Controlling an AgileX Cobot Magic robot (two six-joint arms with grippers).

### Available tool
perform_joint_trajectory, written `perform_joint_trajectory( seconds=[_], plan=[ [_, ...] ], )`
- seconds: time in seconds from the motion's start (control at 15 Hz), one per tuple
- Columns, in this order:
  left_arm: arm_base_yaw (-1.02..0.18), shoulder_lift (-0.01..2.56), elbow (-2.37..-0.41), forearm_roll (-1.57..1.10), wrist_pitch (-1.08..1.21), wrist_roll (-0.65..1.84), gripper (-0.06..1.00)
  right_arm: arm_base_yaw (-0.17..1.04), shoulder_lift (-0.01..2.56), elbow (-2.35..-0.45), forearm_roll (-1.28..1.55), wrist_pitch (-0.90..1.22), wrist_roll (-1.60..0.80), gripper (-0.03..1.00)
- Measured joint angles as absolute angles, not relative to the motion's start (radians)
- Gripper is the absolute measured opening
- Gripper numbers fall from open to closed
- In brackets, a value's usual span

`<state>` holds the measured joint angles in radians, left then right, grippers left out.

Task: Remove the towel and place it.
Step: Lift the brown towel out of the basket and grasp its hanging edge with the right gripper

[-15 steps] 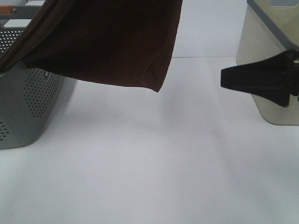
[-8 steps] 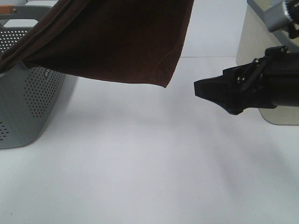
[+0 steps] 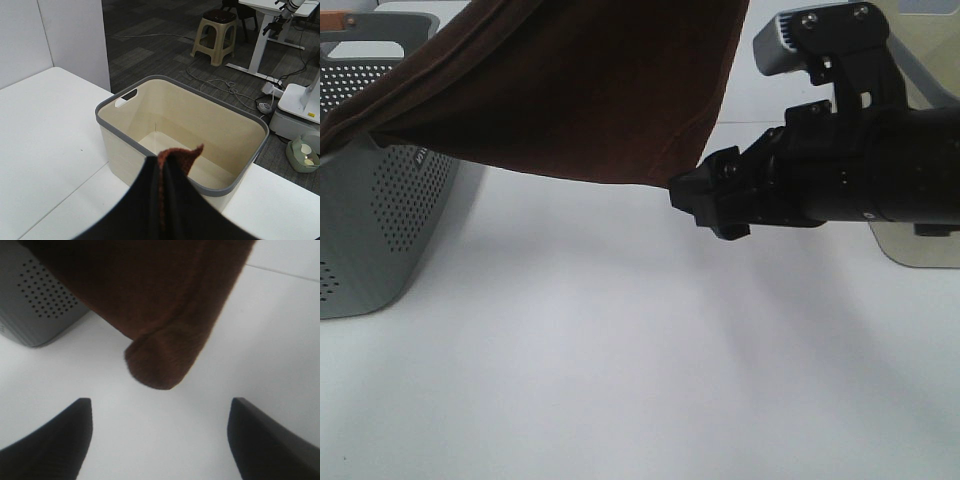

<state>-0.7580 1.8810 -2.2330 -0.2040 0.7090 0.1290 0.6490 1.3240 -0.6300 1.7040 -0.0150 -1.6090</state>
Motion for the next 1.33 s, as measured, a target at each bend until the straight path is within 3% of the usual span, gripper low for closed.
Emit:
perform_joint_trajectory(
  seconds=[0.47,0.93,1.33],
  plan=[
    [-0.758,1.881,-2.233,-0.203,0.708,0.128,0.0,0.65,1.546,-0.791,1.721,-0.041,-1.555,0.71],
    [-0.758,1.881,-2.233,-0.203,0.708,0.128,0.0,0.651,1.563,-0.808,1.736,-0.423,-1.539,0.71],
    [-0.758,1.881,-2.233,-0.179,0.708,0.128,0.0,0.651,1.482,-0.811,1.741,-0.29,-1.641,0.71]
  ],
)
